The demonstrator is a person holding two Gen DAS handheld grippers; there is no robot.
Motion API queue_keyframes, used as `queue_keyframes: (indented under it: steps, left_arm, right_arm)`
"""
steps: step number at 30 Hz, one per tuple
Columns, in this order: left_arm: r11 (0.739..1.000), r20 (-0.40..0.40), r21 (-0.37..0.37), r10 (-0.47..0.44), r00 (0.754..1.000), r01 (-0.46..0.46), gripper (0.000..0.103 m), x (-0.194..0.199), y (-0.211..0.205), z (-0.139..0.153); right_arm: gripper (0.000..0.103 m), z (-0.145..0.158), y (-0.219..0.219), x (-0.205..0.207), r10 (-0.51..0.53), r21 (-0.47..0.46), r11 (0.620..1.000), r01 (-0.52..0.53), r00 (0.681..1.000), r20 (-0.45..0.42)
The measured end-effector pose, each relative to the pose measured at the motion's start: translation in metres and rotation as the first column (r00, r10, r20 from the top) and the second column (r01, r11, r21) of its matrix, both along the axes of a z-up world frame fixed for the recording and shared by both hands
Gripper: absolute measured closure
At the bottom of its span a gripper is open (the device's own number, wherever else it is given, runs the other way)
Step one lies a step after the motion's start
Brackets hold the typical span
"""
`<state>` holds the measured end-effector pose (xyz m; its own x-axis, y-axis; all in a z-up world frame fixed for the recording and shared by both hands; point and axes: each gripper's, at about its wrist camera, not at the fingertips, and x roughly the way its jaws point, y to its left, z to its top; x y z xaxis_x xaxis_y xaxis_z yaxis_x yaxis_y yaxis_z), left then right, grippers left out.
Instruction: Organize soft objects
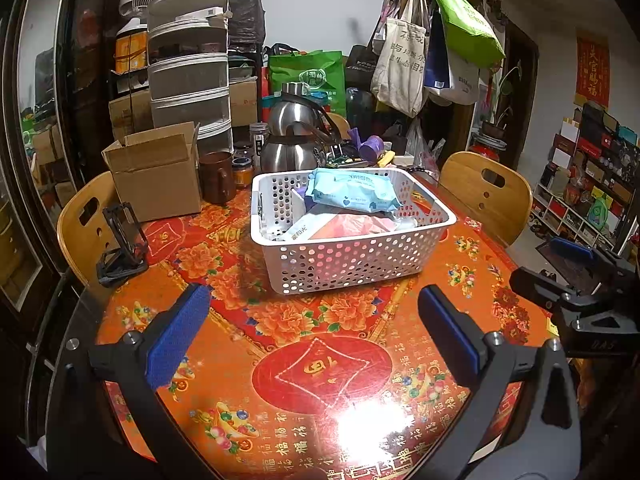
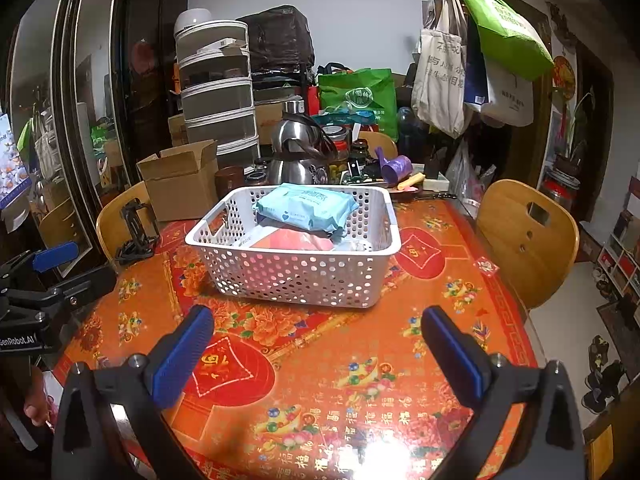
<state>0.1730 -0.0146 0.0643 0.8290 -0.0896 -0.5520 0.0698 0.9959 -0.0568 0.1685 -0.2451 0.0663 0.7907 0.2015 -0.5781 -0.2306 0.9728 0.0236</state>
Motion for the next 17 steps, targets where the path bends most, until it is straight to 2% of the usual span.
queue_keyframes:
  steps: [17]
  left_arm:
    - [1.000,0.022,0.012,-0.019,1.000,0.019,0.000,-0.0020,-0.0021,-0.0039]
  right_arm:
    - [0.000,-0.0031,0.0007,0.0023,0.000,0.005,1.000,0.000,1.000,-0.005]
